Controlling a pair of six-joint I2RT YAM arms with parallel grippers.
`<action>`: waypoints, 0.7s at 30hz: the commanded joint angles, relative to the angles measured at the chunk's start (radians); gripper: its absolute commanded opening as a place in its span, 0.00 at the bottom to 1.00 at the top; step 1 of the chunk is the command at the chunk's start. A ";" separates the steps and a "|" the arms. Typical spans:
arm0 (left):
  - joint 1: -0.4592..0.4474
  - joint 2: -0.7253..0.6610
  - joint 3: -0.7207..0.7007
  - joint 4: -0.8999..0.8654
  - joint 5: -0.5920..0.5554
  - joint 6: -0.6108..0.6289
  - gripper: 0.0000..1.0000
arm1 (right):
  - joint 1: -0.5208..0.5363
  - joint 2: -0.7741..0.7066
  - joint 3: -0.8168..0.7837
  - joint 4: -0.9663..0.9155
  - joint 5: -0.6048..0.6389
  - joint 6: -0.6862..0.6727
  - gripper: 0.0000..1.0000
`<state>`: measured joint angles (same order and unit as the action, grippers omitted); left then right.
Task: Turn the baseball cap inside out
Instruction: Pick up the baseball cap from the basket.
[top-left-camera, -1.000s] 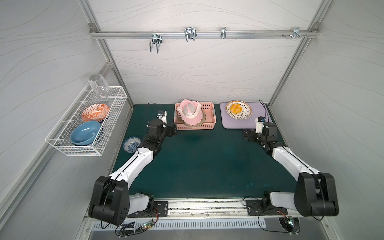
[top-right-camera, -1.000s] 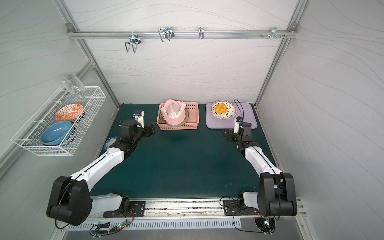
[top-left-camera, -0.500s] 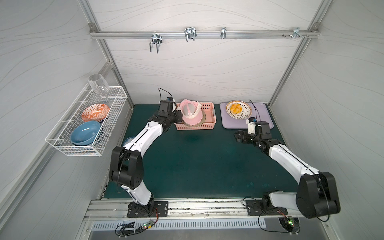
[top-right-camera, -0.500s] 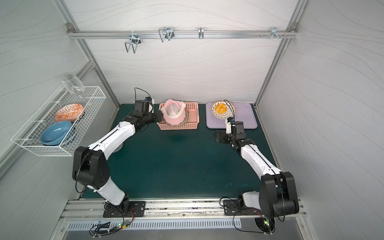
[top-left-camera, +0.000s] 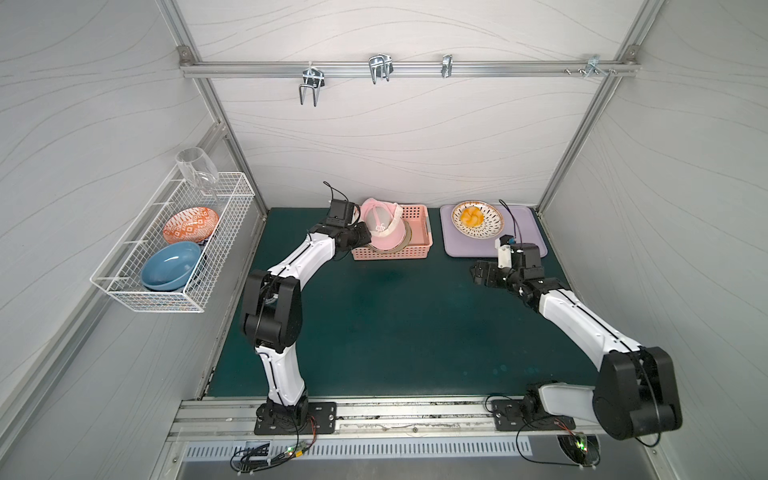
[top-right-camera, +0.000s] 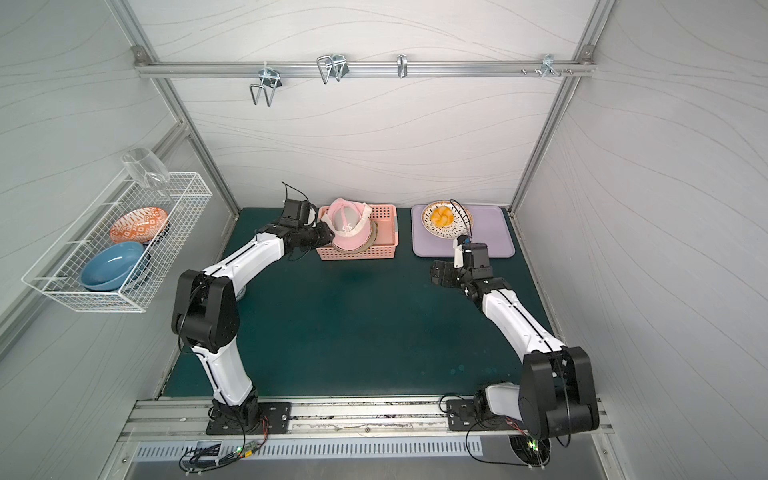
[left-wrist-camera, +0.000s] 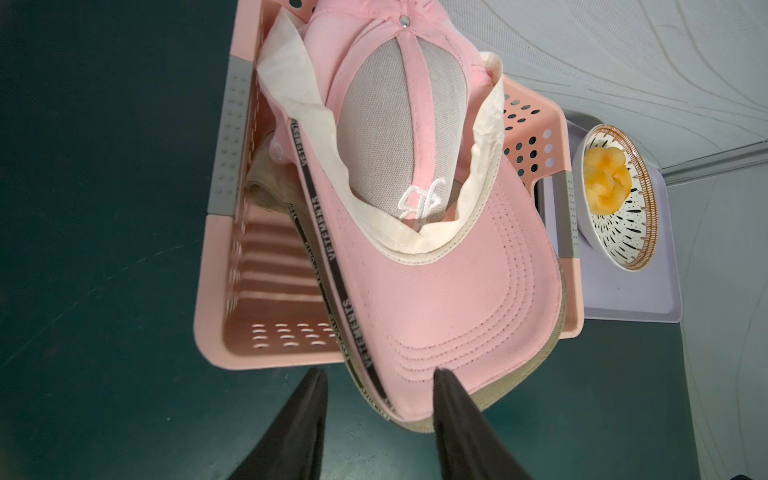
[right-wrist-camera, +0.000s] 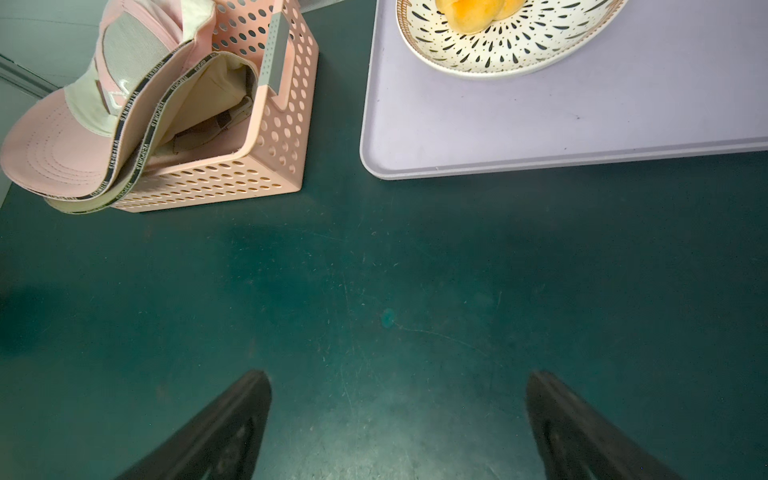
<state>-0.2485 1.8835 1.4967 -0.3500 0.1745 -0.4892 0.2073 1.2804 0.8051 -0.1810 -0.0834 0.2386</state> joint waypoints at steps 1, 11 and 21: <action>0.003 0.039 0.063 0.020 0.046 -0.028 0.41 | 0.004 -0.014 0.021 -0.025 0.011 0.004 0.99; 0.004 0.094 0.089 0.011 0.064 -0.026 0.12 | 0.004 -0.021 0.026 -0.035 0.007 0.009 0.99; -0.003 -0.059 0.065 0.015 0.127 0.061 0.00 | 0.004 -0.113 0.032 -0.035 -0.119 -0.002 0.99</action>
<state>-0.2470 1.9232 1.5520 -0.3527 0.2535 -0.4896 0.2073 1.2160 0.8062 -0.2066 -0.1257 0.2386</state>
